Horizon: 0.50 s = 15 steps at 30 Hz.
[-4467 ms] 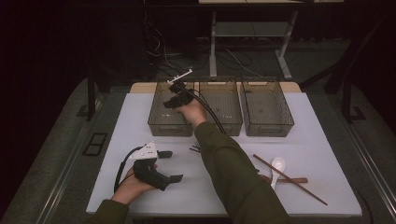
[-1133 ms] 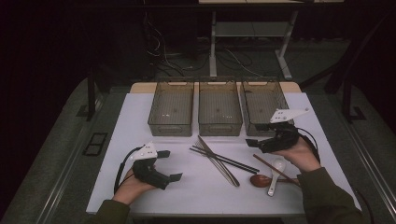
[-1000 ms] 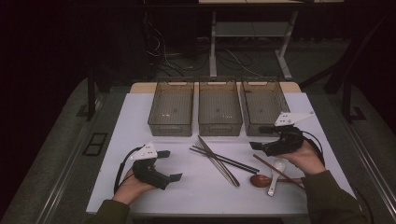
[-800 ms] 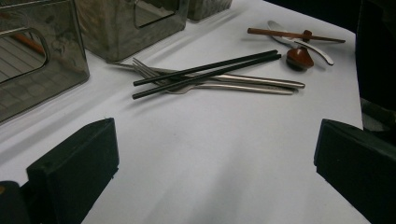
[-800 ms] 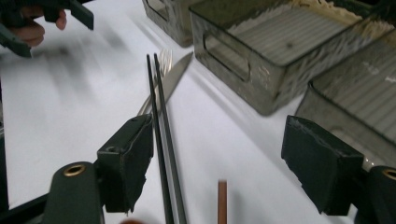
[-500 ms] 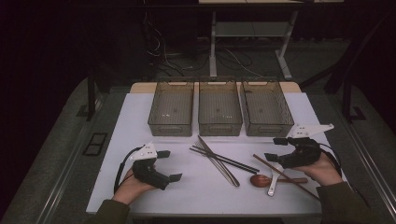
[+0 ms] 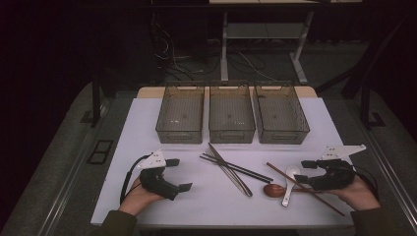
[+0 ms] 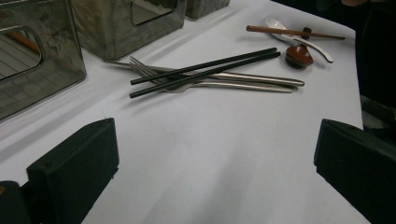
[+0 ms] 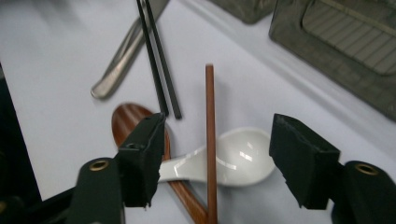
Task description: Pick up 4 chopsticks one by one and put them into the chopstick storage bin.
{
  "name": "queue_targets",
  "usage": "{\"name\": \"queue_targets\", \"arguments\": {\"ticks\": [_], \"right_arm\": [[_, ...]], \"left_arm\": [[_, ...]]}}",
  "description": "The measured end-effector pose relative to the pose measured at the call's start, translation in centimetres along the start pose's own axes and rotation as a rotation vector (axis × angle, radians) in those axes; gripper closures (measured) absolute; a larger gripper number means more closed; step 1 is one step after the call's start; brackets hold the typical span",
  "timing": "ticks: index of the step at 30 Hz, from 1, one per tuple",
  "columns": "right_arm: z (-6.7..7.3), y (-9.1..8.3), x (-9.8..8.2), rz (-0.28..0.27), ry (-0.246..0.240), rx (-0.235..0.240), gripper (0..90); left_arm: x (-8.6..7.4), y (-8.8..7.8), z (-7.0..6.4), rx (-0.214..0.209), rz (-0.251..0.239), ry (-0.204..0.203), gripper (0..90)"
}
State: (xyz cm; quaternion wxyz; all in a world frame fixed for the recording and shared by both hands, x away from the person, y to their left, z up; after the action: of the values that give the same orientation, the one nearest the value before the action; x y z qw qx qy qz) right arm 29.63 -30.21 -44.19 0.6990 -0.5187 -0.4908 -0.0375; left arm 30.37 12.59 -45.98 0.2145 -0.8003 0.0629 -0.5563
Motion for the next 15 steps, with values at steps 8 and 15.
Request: {"name": "queue_targets", "arguments": {"ticks": [8, 15], "right_arm": [[-0.1, 0.2, -1.8, 0.057, 0.000, -0.026, 52.9], [0.0, 0.8, -2.5, 0.090, -0.013, -0.034, 64.8]], "left_arm": [[0.0, 0.0, 0.0, 0.001, 0.003, 0.002, 0.0], [0.0, 0.0, 0.0, 0.002, 0.004, 0.004, 0.0]]}}
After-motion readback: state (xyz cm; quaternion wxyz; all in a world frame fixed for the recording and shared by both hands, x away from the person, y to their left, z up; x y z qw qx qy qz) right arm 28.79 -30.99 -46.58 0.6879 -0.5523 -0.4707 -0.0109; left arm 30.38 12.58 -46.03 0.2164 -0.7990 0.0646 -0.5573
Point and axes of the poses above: each handheld gripper's, and its own axes: y roughly forward along the jaws, x roughly out of its top, z roughly to its left, the point moved 6 cm from there along y, roughly forward along the jaws, and after that the axes turned 13 degrees about -x, right-handed, at the moved point
